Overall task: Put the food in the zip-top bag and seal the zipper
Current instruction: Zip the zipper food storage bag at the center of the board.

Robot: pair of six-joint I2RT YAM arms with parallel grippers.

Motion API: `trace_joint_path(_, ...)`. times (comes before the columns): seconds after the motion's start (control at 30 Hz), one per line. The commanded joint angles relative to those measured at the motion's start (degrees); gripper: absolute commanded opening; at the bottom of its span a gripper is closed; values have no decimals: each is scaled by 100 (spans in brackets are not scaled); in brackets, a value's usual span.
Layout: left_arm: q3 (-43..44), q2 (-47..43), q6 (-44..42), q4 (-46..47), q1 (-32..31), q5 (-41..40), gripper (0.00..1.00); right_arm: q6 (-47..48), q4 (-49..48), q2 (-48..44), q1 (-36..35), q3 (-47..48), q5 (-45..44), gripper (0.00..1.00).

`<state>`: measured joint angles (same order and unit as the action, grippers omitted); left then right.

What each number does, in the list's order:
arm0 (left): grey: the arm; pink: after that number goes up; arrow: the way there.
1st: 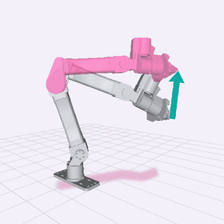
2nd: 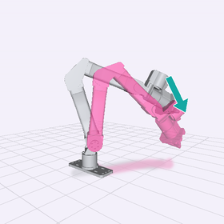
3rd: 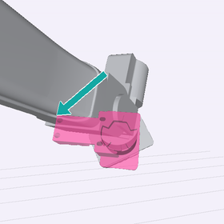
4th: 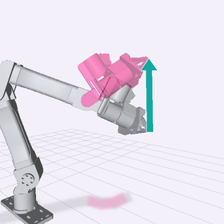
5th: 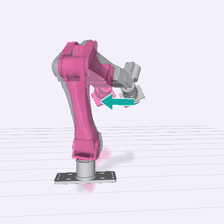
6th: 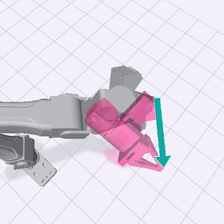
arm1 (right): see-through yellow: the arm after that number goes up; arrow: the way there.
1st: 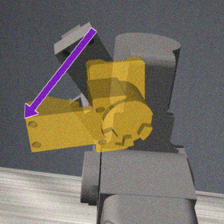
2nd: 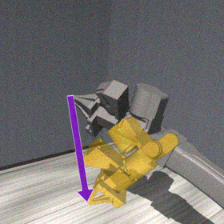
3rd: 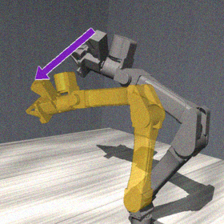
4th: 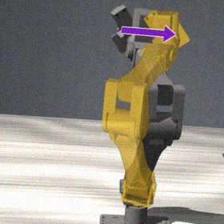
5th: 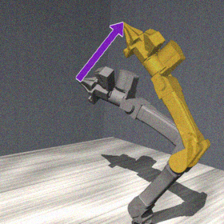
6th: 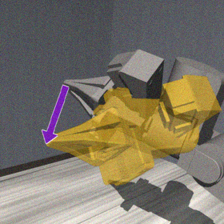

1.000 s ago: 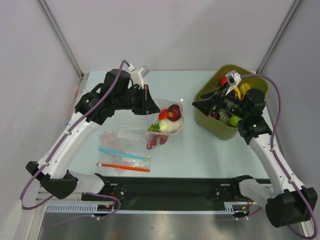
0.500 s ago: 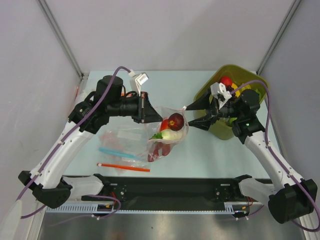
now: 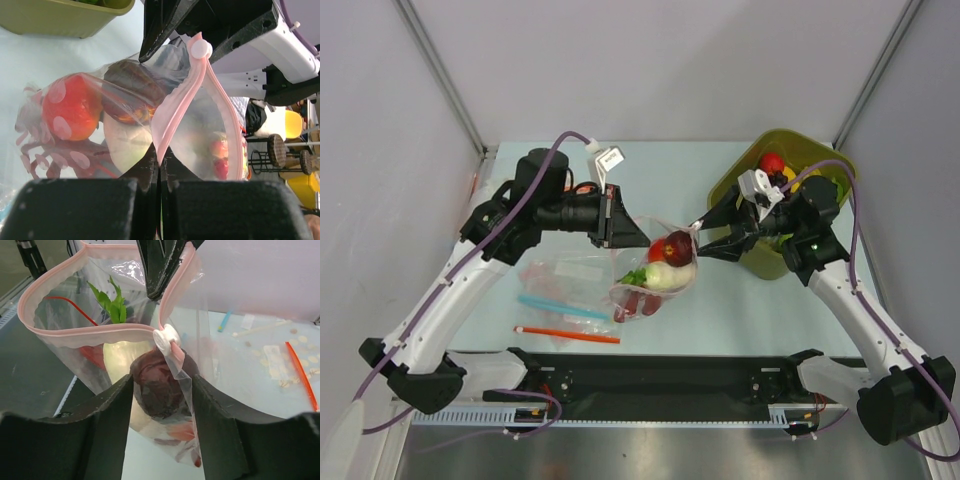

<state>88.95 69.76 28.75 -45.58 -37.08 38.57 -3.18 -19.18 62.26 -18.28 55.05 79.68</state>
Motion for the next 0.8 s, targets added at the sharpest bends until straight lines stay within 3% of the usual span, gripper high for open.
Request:
trace_joint_path(0.0,360,3,-256,269,-62,467,0,-200,-323,-100,-44,340,293,54)
trace_joint_path(0.17,448,99,-335,225,-150,503,0,-139,-157,-91,-96,472,417,27)
trace_joint_path(0.23,474,117,-379,173,-159,485,1,-139,-130,-100,-105,507,399,26)
trace_joint_path(0.3,492,126,-466,129,-159,345,1,-130,-130,-91,-96,533,408,14)
trace_joint_path(0.33,483,109,-502,85,-159,284,6,-130,-113,-91,-96,586,408,0)
trace_joint_path(0.4,475,82,-607,23,-159,90,9,-122,-51,-65,-105,647,373,0)
trace_joint_path(0.47,483,73,-669,-56,-159,-94,20,-95,72,-47,-96,727,268,0)
trace_joint_path(0.5,492,73,-756,-91,-159,-156,33,-95,116,-21,-96,744,233,0)
trace_joint_path(0.67,615,73,-1020,-170,-159,-577,74,-472,310,155,-96,867,188,0)
trace_joint_path(0.7,685,82,-1073,-196,-177,-822,87,-569,266,190,-96,885,197,0)
trace_joint_path(0.77,1079,257,-1327,-389,-229,-1034,93,-701,283,216,-105,920,206,0)
